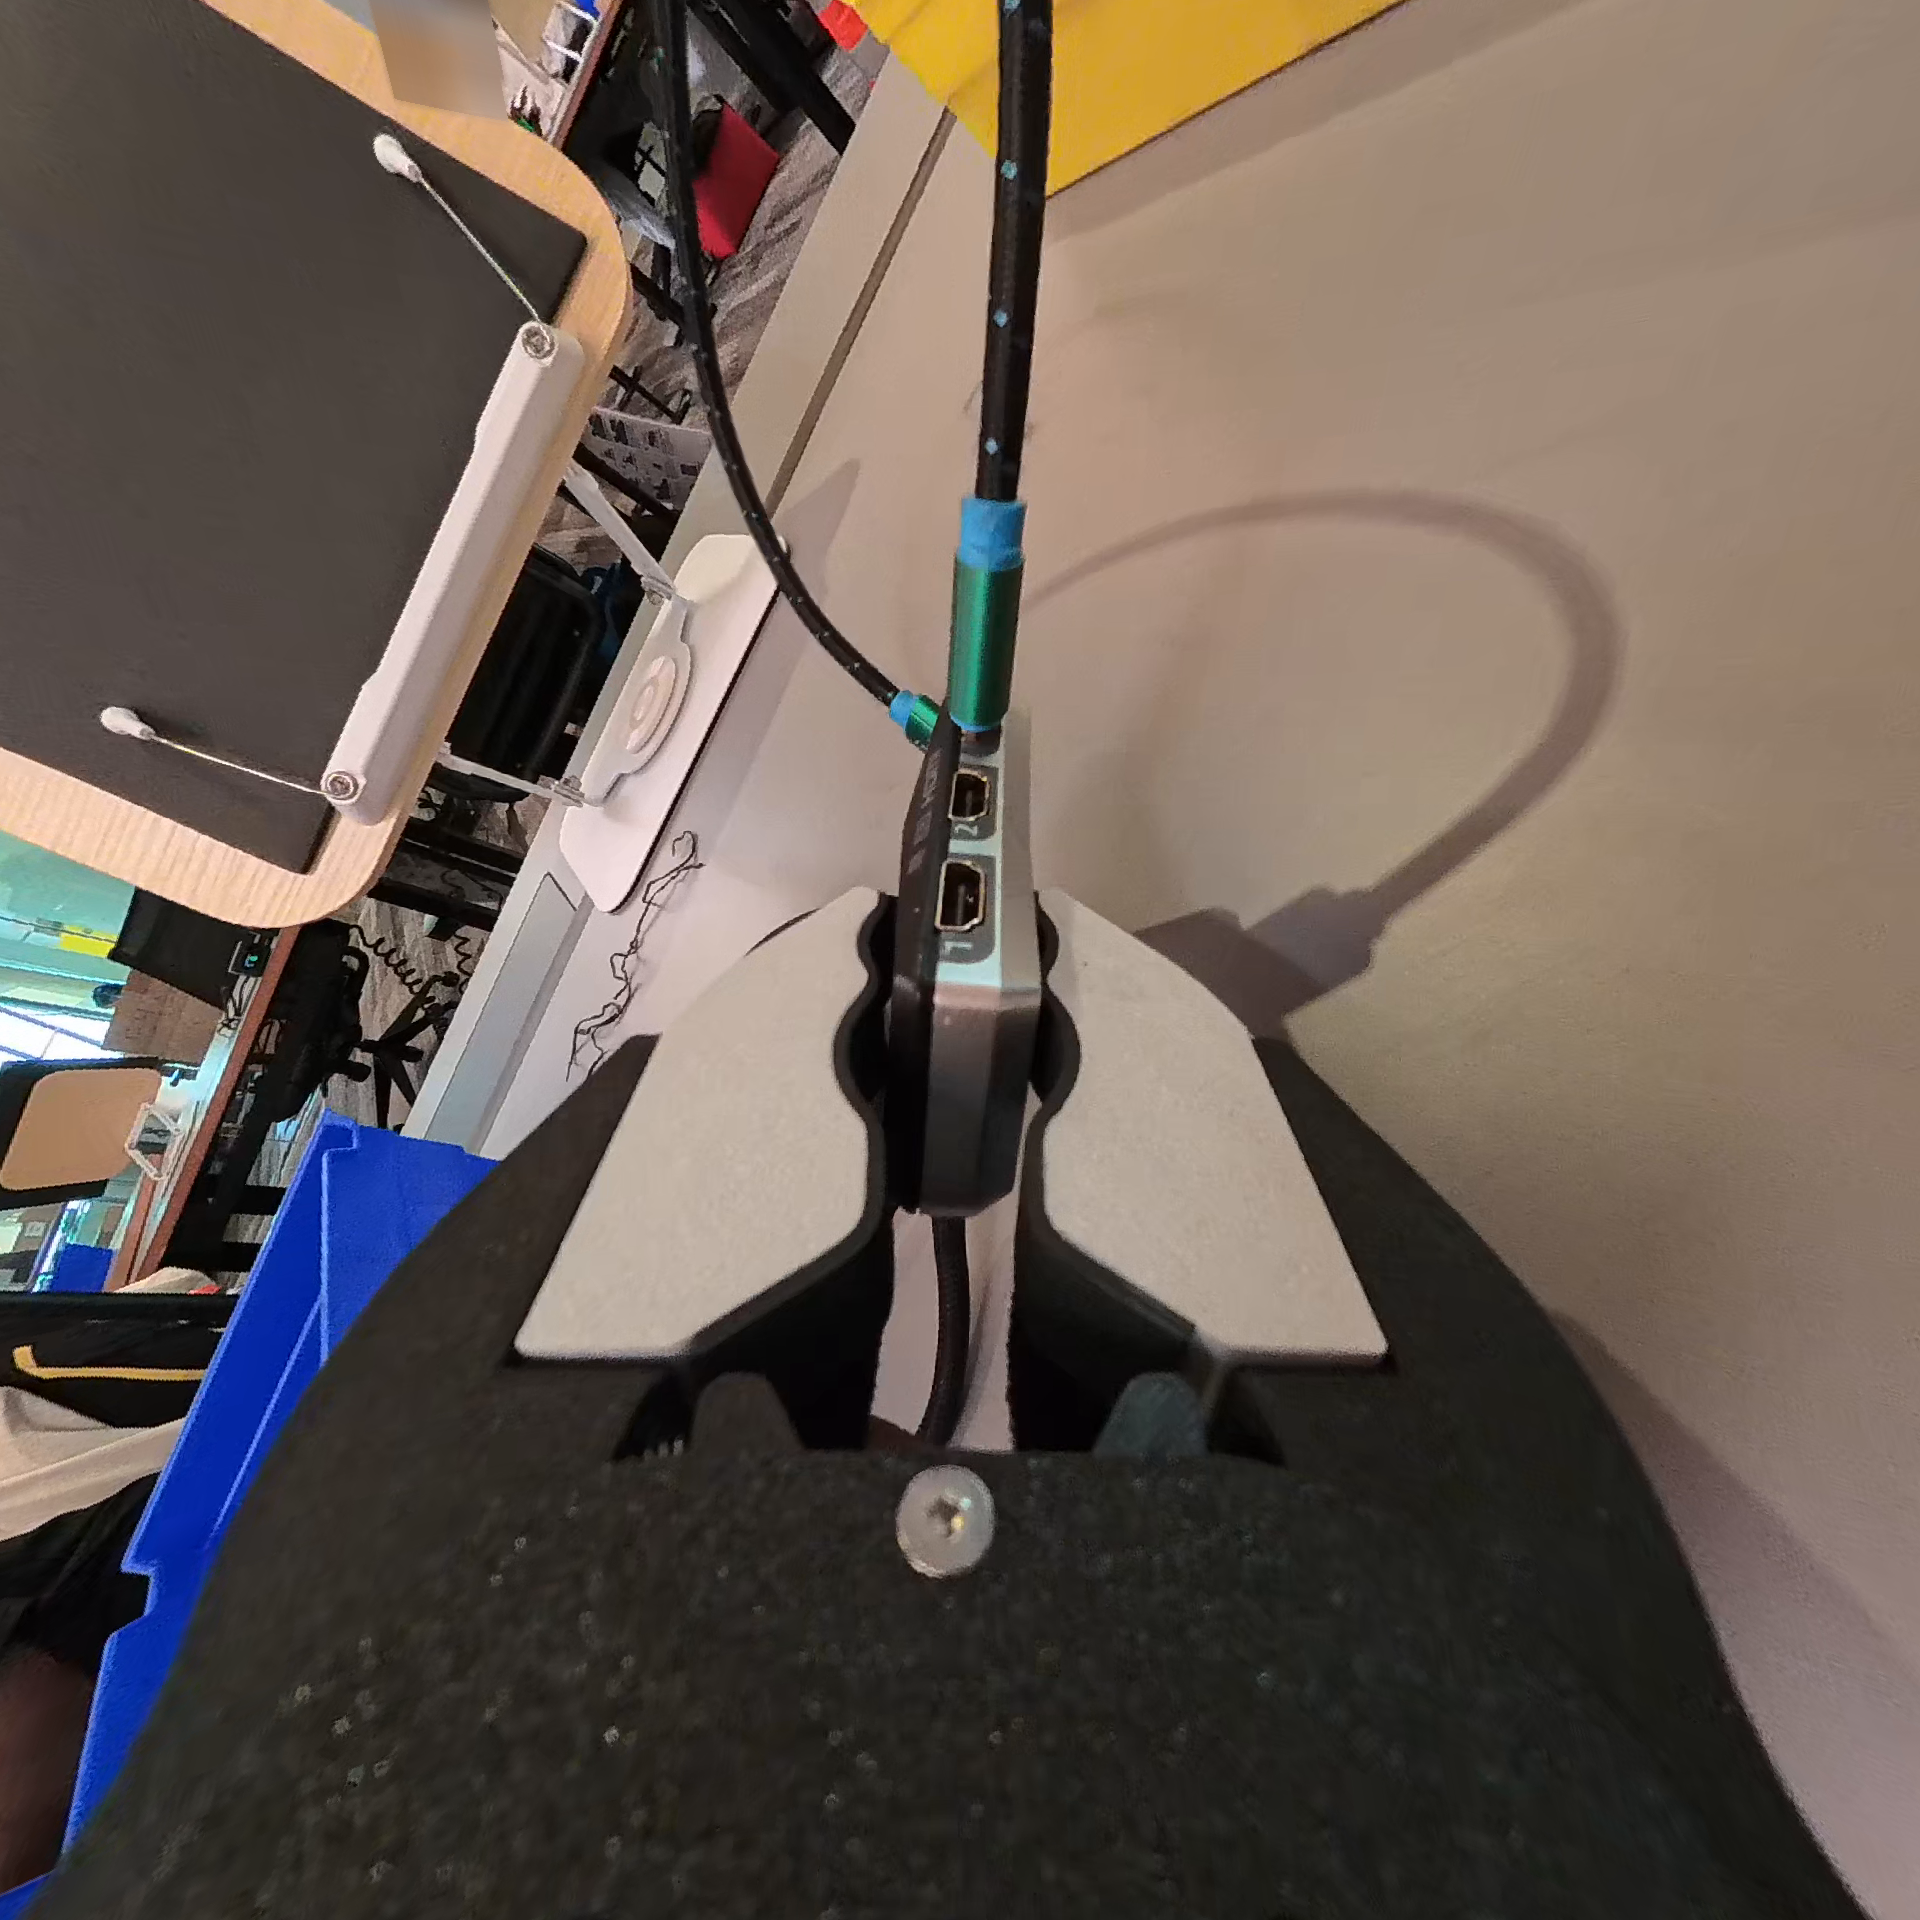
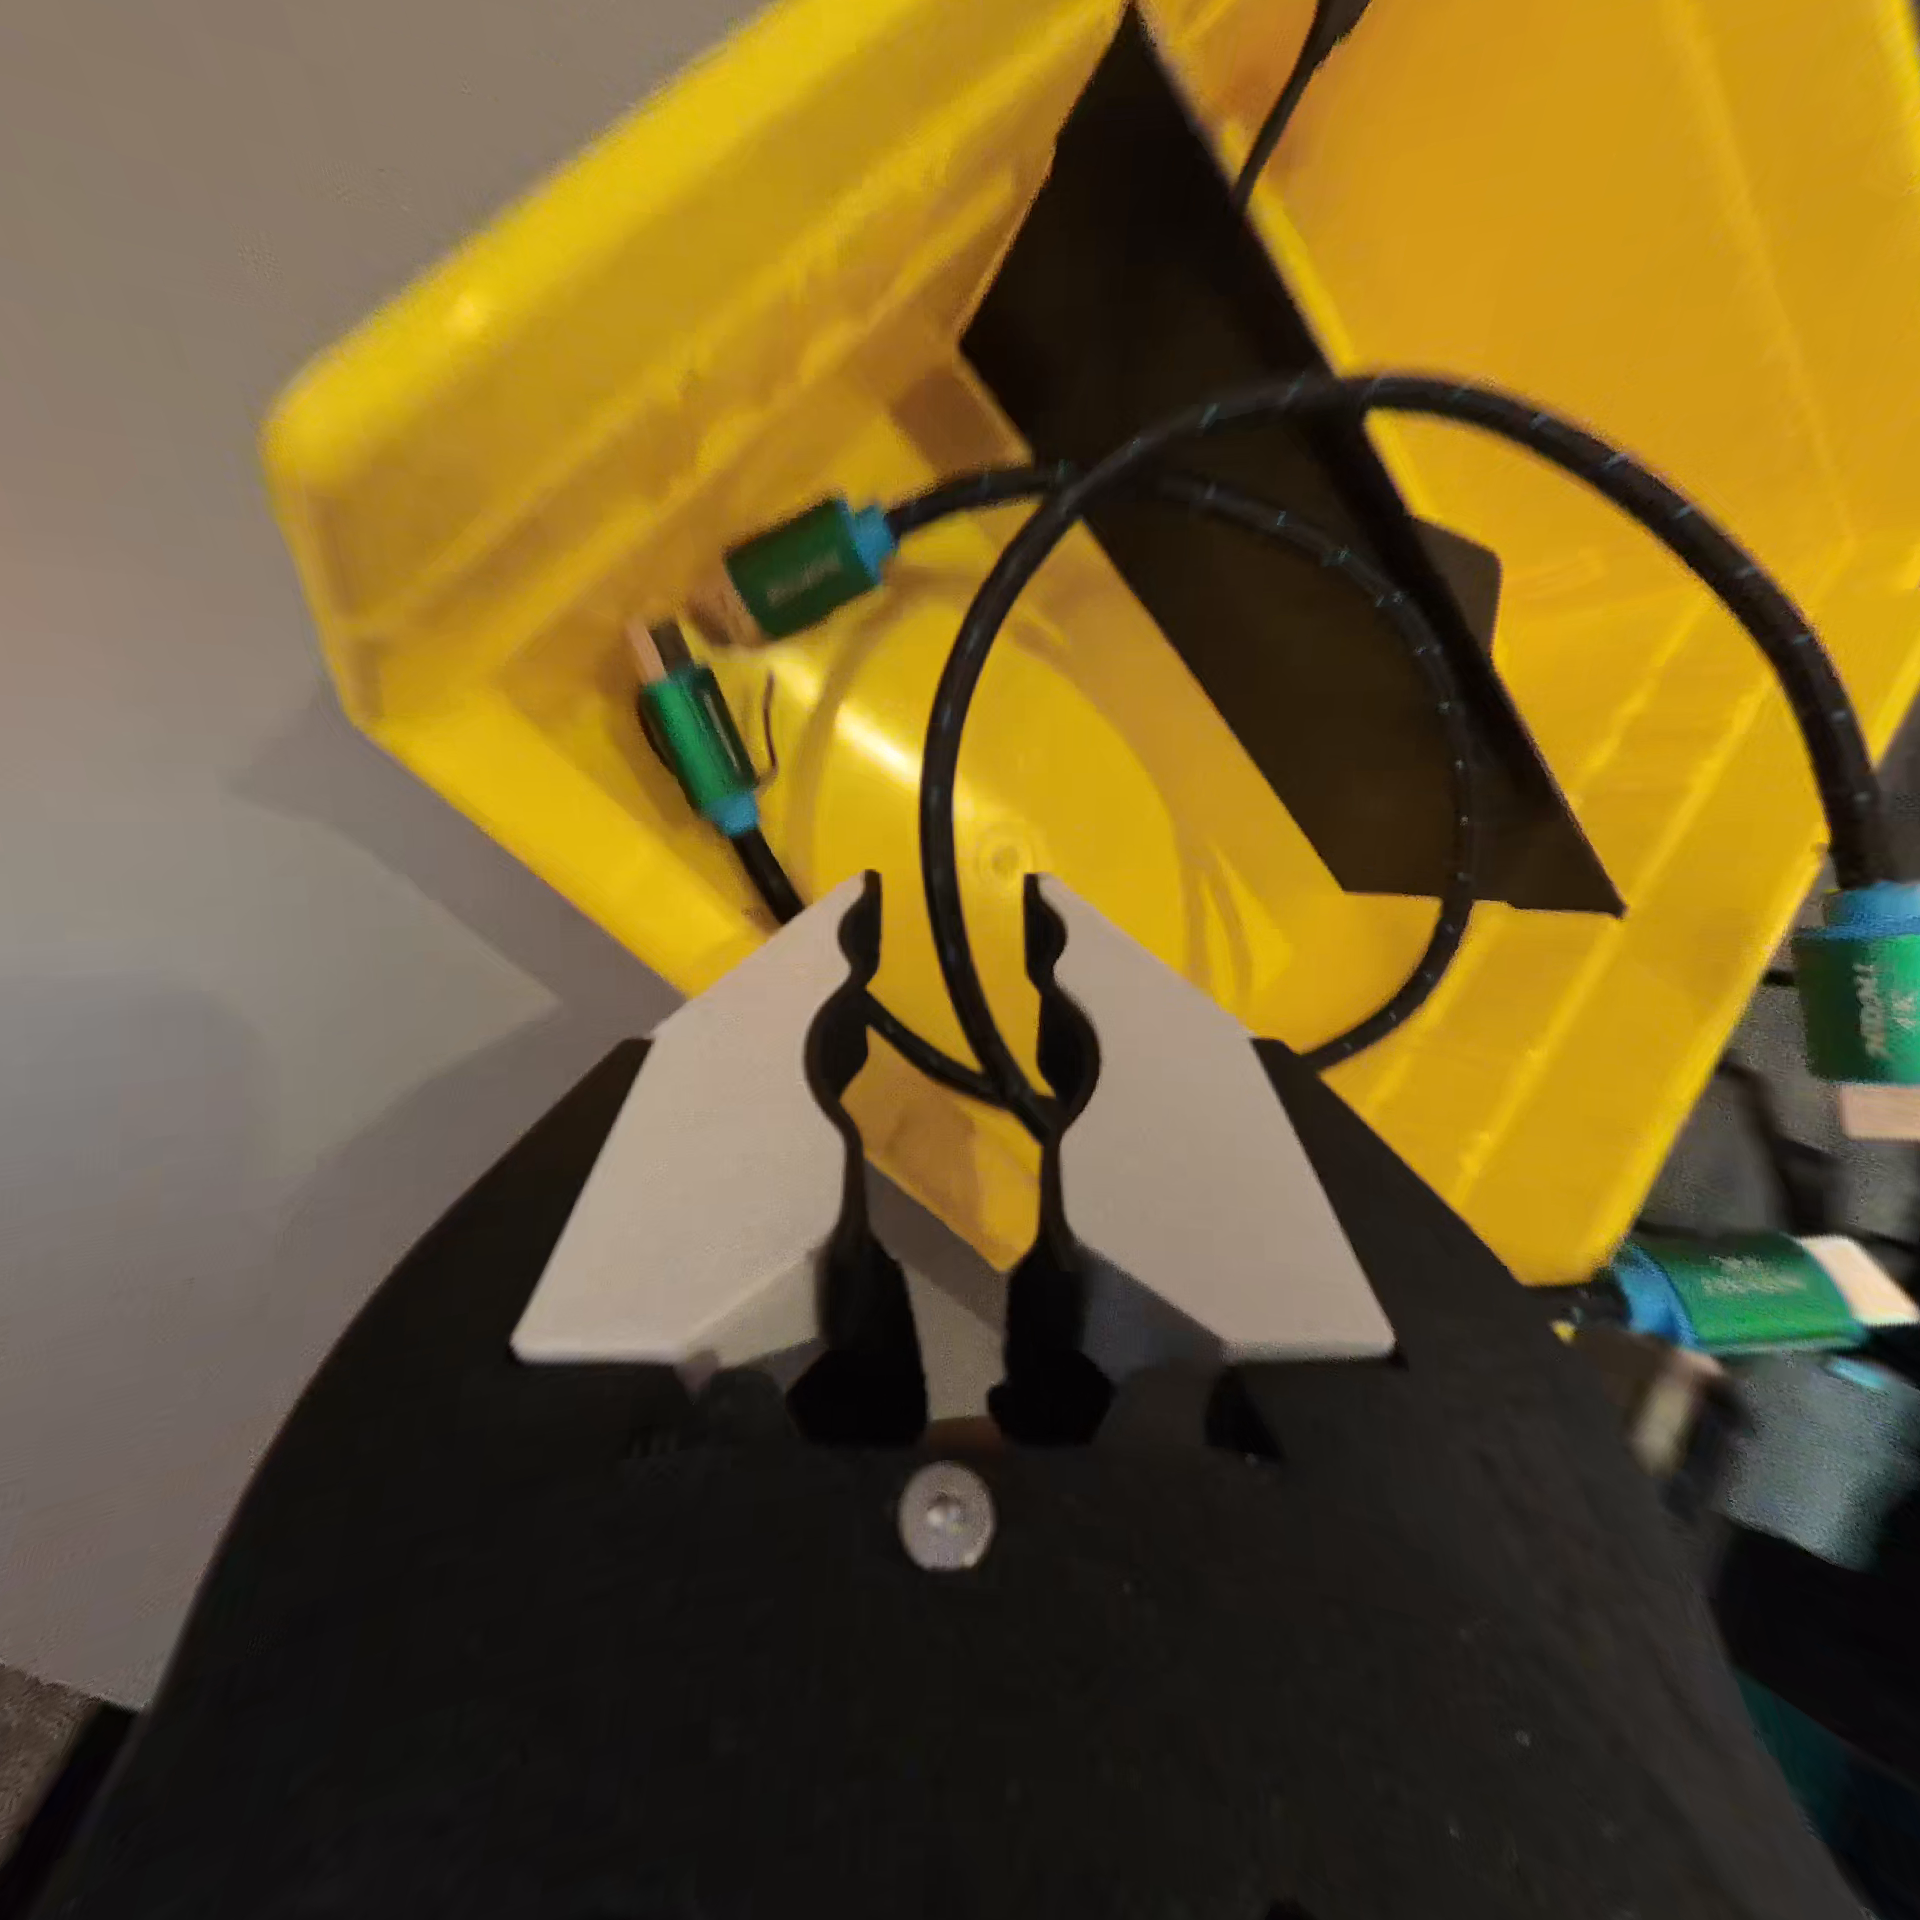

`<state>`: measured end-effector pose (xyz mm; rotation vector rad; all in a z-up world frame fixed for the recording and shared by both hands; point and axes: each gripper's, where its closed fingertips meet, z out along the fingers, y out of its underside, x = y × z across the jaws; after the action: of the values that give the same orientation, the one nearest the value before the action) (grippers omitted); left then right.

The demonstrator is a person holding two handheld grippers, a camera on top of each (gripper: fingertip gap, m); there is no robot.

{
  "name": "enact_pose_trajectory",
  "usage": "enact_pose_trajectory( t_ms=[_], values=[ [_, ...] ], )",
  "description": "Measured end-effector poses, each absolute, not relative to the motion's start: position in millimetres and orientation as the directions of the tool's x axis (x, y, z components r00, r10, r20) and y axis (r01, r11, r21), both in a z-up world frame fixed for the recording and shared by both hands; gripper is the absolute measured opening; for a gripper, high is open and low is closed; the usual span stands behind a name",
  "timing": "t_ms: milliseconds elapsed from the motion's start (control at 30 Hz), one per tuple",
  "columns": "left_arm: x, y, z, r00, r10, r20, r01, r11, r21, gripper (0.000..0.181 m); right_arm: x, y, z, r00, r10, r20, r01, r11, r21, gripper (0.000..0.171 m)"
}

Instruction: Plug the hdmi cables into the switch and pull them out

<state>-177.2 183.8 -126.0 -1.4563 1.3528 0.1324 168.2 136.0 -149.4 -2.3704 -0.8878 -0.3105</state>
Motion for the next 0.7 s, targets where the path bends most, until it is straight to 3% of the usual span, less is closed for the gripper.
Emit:
enact_pose_trajectory(
  t_ms=[133,200,300,500,600,700],
  values=[
    [-176.4,184.0,-127.3,0.342,-0.642,-0.686,-0.761,0.239,-0.603,0.022,138.9,154.1,-125.1,0.834,0.518,0.189,0.482,-0.518,-0.706,0.025],
    [-176.2,183.6,-127.8,0.340,-0.642,-0.687,-0.762,0.240,-0.601,0.022,133.0,153.6,-133.2,0.839,0.536,0.099,0.439,-0.558,-0.704,0.023],
    [-176.9,182.8,-127.8,0.339,-0.642,-0.688,-0.763,0.240,-0.600,0.022,140.6,161.0,-119.8,0.864,0.485,0.136,0.416,-0.535,-0.736,0.025],
    [-177.5,183.6,-126.8,0.345,-0.643,-0.684,-0.759,0.237,-0.606,0.022,248.0,164.4,-63.9,0.957,0.032,0.288,0.261,-0.525,-0.810,0.025],
    [-178.0,183.5,-124.1,0.346,-0.631,-0.694,-0.751,0.257,-0.608,0.022,250.1,153.5,-78.7,0.974,0.044,0.222,0.206,-0.577,-0.791,0.028],
    [-177.9,183.0,-117.6,0.365,-0.611,-0.702,-0.729,0.282,-0.624,0.022,200.6,146.9,-69.7,0.983,0.148,0.113,0.170,-0.470,-0.866,0.028]
  ],
)
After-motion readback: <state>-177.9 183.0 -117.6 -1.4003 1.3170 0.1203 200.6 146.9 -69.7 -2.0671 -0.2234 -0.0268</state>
